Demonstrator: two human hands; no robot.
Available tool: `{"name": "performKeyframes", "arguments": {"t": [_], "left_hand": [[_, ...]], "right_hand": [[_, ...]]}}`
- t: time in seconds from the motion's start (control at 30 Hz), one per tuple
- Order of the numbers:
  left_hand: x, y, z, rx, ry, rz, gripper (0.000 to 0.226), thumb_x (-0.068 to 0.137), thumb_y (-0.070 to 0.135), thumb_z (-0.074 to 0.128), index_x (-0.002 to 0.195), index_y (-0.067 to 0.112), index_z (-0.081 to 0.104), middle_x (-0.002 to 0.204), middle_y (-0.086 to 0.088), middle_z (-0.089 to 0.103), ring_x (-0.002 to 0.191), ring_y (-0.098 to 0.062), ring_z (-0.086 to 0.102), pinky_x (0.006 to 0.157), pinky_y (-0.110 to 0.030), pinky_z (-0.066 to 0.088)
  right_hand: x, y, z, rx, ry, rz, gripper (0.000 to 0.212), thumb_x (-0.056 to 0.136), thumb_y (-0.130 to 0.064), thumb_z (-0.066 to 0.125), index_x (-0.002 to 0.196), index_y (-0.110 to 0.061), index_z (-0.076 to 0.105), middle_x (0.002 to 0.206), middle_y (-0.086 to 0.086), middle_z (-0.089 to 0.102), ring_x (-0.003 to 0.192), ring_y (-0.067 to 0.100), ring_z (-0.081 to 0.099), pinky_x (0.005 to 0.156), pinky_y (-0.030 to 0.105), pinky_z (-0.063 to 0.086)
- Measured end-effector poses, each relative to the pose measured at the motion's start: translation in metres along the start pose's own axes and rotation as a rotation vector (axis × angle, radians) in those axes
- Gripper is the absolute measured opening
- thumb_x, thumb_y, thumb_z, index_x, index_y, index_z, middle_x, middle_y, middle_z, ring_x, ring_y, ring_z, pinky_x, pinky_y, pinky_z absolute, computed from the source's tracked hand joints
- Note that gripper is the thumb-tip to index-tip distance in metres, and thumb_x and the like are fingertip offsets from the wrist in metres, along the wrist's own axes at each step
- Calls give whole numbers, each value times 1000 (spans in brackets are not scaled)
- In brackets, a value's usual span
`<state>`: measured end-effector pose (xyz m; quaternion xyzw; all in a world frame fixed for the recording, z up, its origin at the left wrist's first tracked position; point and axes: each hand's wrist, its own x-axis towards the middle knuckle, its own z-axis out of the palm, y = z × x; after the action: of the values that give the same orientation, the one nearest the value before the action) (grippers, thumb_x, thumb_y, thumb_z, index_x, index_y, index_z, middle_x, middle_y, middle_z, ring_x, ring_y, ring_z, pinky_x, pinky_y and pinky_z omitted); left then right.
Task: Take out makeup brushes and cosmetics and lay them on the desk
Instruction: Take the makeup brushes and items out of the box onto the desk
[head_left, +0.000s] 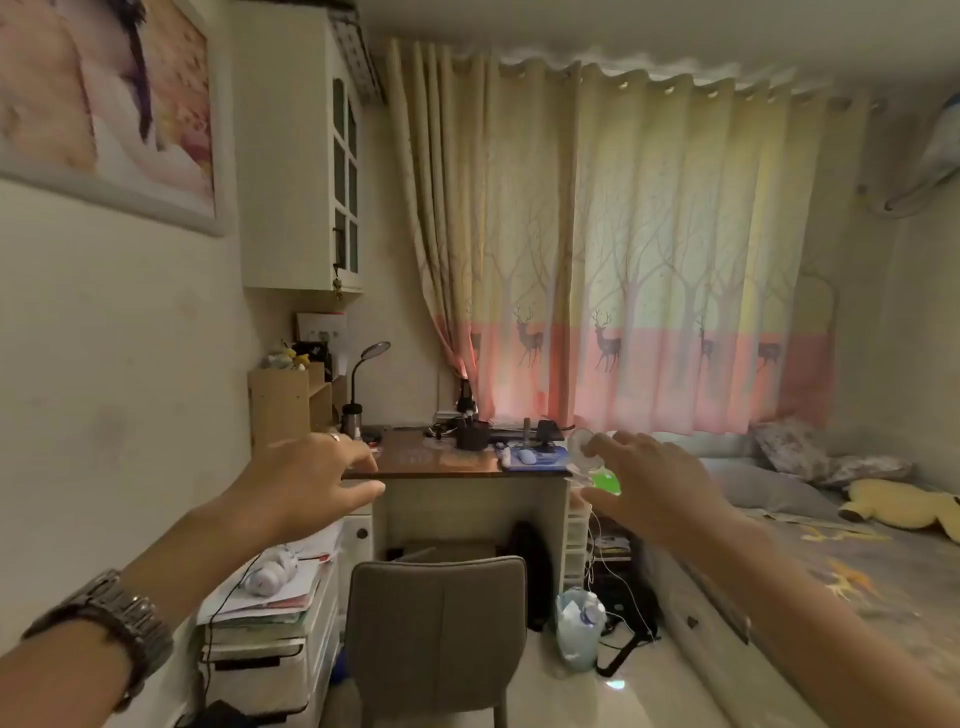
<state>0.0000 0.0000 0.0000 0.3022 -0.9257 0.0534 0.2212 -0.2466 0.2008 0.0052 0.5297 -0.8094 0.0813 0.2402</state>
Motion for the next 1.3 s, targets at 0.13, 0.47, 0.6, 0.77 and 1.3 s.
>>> {"name": "performKeyframes", "arguments": {"t": [0.13,0.47,0.6,0.77,1.3], "left_hand": [[48,-16,28,29,-33,32,31,88,52,49,110,33,59,111,9,63,88,-4,53,58,-16,33],[226,-107,81,-32,-35,145,36,87,54,48,112,30,59,107,9,63,91,-9,58,80,-33,52],[270,-122,101,-71,-58,185,35,87,53,49,112,31,60,107,9,63,90,-8,57,77,-29,51],[303,-126,136,-79,-98,218,37,87,55,49,114,32,58,111,8,63,93,-9,57,79,-30,51],[445,-42,235,-36,-84,316,34,86,54,49,110,33,60,117,8,64,100,-13,58,81,-32,49]], "right_hand": [[42,1,31,41,23,17,42,87,-47,54,123,-26,49,120,-2,61,108,19,56,89,34,45],[211,2,105,-3,43,122,44,88,-44,55,126,-26,46,122,-3,61,107,16,57,88,30,46],[248,2,128,-25,26,169,44,87,-44,55,126,-24,47,123,-1,60,109,18,57,89,32,48],[272,14,154,-47,6,192,42,87,-43,54,124,-25,49,120,-2,61,108,18,57,84,31,45],[338,149,245,-60,13,226,43,88,-41,55,126,-23,48,123,0,60,109,22,57,86,34,45]]}}
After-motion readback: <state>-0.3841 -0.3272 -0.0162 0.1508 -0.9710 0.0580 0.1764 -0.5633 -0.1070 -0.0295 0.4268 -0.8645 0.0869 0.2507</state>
